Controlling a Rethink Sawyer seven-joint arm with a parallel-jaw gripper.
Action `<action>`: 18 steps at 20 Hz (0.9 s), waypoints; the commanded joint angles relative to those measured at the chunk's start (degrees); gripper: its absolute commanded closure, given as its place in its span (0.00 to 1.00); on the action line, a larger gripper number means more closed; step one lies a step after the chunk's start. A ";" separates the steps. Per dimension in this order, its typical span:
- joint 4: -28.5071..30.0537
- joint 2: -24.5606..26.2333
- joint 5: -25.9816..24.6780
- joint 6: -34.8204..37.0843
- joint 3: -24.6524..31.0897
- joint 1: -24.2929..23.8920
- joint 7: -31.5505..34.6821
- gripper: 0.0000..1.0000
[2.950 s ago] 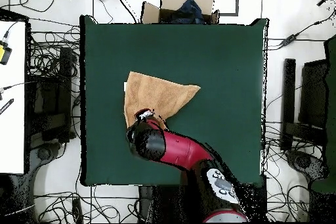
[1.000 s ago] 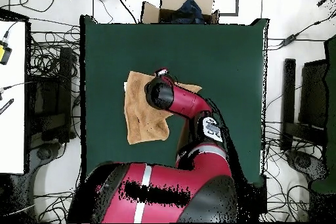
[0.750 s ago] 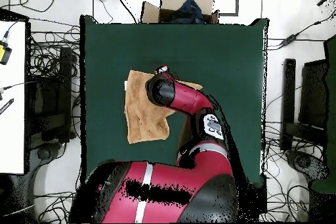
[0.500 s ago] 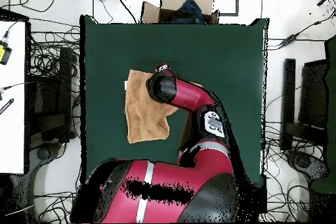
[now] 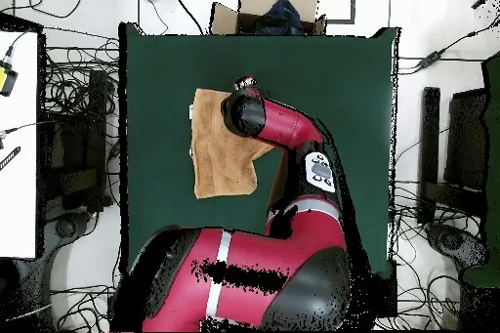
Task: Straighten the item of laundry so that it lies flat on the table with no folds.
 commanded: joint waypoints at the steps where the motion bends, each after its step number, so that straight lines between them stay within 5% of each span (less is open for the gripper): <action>1: -10.66 12.79 -0.69 -11.45 -0.35 -0.43 3.10 0.00; 10: -14.87 13.16 0.14 -8.26 -1.41 -0.25 3.22 0.00; 13: -11.72 11.17 -1.46 -6.49 0.20 -0.98 2.80 0.00; 18: 4.08 -0.80 -1.13 3.41 -0.92 0.28 4.93 0.00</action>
